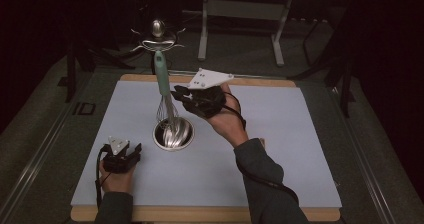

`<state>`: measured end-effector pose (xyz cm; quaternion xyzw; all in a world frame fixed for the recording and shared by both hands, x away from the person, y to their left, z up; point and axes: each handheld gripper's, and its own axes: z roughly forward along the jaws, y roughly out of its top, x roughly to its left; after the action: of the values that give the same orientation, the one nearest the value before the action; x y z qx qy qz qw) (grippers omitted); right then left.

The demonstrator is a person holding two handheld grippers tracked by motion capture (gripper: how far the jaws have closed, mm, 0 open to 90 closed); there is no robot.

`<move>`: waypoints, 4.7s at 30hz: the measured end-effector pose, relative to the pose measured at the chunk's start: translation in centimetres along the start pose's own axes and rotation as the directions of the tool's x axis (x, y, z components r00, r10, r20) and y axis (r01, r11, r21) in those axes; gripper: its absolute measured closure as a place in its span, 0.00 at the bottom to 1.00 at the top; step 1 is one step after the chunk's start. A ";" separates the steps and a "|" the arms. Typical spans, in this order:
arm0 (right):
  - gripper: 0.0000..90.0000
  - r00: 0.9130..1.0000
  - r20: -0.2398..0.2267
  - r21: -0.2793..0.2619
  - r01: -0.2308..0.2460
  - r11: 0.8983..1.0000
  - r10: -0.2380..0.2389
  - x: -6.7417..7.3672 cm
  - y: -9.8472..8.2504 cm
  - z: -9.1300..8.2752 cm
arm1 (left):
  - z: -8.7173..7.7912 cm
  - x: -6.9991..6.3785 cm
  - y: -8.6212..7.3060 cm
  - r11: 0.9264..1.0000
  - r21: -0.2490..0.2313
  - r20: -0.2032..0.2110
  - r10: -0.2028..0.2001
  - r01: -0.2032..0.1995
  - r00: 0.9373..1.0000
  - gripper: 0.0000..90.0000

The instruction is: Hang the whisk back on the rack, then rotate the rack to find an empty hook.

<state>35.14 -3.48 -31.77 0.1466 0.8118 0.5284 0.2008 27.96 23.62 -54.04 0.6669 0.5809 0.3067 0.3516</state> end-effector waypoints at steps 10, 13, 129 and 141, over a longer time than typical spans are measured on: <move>0.86 0.999 -0.013 0.093 0.052 0.994 -0.051 -0.1 -1.1 -1.2 | 0.1 -0.1 0.0 1.000 0.006 -0.002 0.002 -0.002 1.000 0.62; 0.85 0.999 -0.013 0.118 0.046 0.992 -0.045 -0.5 -1.8 -1.7 | 0.1 -0.2 0.1 1.000 0.013 -0.008 0.019 -0.019 1.000 0.62; 0.68 0.781 0.421 0.132 -0.555 0.821 0.460 -5.0 -25.7 -16.4 | -9.7 -1.2 25.6 0.750 -0.644 0.282 0.055 0.147 0.958 1.00; 0.67 0.771 0.427 0.124 -0.567 0.814 0.473 -5.2 -25.9 -16.7 | -10.5 -1.1 25.2 0.746 -0.650 0.286 0.058 0.149 0.957 1.00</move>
<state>31.01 -29.55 -48.59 0.4892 0.7433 0.4203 0.1776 33.33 21.74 -27.36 0.5206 0.3924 0.3842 0.6538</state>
